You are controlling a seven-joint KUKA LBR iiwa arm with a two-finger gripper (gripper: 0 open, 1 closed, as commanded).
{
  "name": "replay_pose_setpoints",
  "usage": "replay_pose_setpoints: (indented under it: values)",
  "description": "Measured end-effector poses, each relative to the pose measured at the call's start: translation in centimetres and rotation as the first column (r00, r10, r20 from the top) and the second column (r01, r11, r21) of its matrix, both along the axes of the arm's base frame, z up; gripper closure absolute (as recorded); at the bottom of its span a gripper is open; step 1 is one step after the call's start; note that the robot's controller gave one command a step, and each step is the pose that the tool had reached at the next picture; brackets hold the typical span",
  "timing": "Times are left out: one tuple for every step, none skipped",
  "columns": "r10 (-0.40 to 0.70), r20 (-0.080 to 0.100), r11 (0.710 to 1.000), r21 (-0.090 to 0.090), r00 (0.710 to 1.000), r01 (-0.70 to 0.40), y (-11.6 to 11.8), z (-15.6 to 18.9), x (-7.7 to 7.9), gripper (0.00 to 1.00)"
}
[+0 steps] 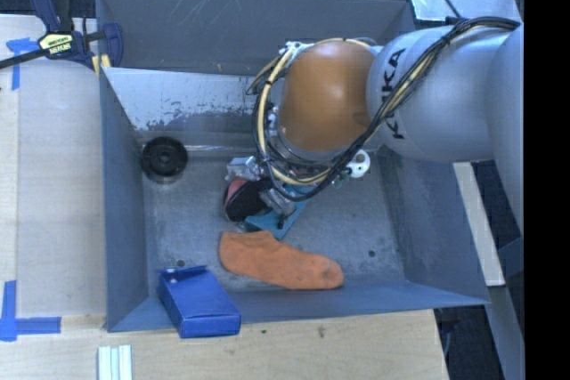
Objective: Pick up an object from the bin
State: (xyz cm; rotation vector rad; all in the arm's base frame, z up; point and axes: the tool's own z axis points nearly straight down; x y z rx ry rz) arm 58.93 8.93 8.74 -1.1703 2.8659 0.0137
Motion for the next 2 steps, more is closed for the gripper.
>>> replay_pose_setpoints:
  values:
    - [0.001,-0.003,1.000,-0.005,1.000,-0.001,-0.1,0.0,0.0,1.00]
    - [0.041,-0.035,0.999,-0.024,0.999,-0.042,3.3,1.4,-3.5,1.00]
